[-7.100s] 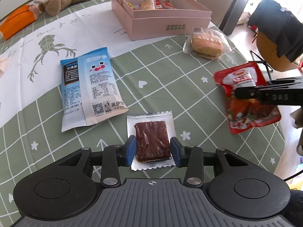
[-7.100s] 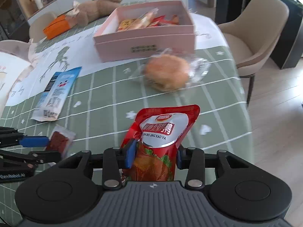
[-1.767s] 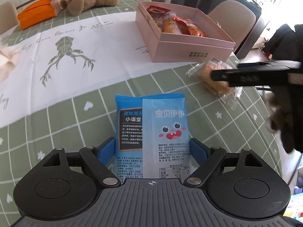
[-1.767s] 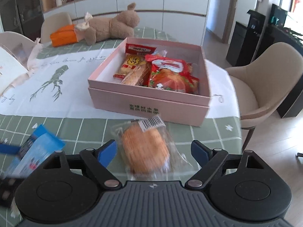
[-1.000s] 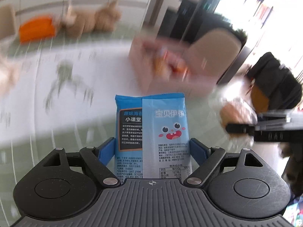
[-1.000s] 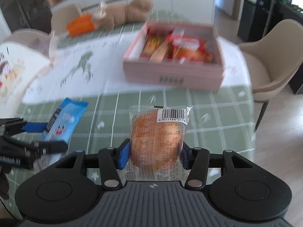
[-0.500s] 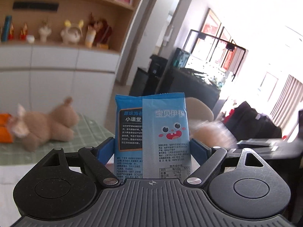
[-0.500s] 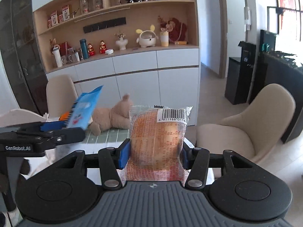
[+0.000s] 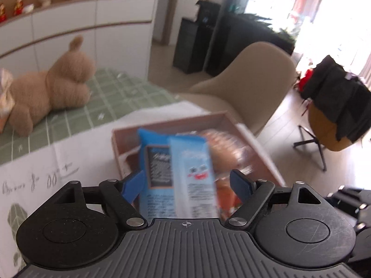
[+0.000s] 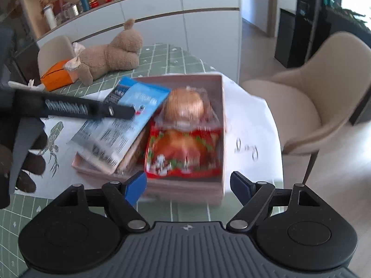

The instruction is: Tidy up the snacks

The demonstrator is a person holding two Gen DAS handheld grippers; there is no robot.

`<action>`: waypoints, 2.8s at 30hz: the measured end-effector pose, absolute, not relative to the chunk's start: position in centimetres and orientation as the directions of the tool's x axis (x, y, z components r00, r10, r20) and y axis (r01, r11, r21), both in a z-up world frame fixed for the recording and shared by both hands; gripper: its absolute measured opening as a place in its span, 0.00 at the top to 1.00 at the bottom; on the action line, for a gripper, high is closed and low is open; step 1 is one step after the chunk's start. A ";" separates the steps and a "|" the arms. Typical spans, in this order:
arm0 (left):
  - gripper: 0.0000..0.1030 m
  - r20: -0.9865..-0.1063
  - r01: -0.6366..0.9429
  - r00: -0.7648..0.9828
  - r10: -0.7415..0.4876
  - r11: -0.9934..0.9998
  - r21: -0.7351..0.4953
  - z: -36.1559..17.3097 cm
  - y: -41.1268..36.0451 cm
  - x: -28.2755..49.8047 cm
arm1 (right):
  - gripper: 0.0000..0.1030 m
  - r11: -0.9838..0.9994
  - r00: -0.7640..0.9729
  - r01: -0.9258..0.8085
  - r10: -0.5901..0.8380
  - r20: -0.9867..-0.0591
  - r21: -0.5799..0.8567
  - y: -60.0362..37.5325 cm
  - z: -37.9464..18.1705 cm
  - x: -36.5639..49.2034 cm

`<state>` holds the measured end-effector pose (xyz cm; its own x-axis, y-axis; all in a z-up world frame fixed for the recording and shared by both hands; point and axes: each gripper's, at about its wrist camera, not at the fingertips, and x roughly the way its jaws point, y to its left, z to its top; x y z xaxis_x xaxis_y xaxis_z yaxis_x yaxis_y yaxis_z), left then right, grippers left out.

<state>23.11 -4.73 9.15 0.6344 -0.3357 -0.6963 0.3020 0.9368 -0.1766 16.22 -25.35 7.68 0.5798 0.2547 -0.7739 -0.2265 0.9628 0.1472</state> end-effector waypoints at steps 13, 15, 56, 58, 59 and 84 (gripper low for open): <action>0.17 -0.616 0.310 0.699 -0.362 0.930 -0.195 12.7 -2.6 14.3 | 0.17 0.982 0.658 -0.006 0.145 -0.739 0.187 -24.5 8.6 6.1; 0.17 -0.601 0.285 0.718 -0.352 0.936 -0.207 11.8 -1.8 11.2 | 0.16 0.981 0.653 0.025 0.129 -0.746 0.191 -24.3 7.6 4.4; 0.11 -0.621 0.038 0.784 -0.016 0.999 0.023 -0.5 -2.1 -0.5 | 0.00 0.997 0.770 -0.076 0.074 -0.633 0.024 -20.7 -1.5 -0.4; 0.11 -0.621 0.038 0.784 -0.016 0.999 0.023 -0.5 -2.1 -0.5 | 0.00 0.997 0.770 -0.076 0.074 -0.633 0.024 -20.7 -1.5 -0.4; 0.11 -0.621 0.038 0.784 -0.016 0.999 0.023 -0.5 -2.1 -0.5 | 0.00 0.997 0.770 -0.076 0.074 -0.633 0.024 -20.7 -1.5 -0.4; 0.11 -0.621 0.038 0.783 -0.016 0.999 0.023 -0.5 -2.1 -0.5 | 0.00 0.997 0.770 -0.076 0.074 -0.633 0.024 -20.7 -1.5 -0.4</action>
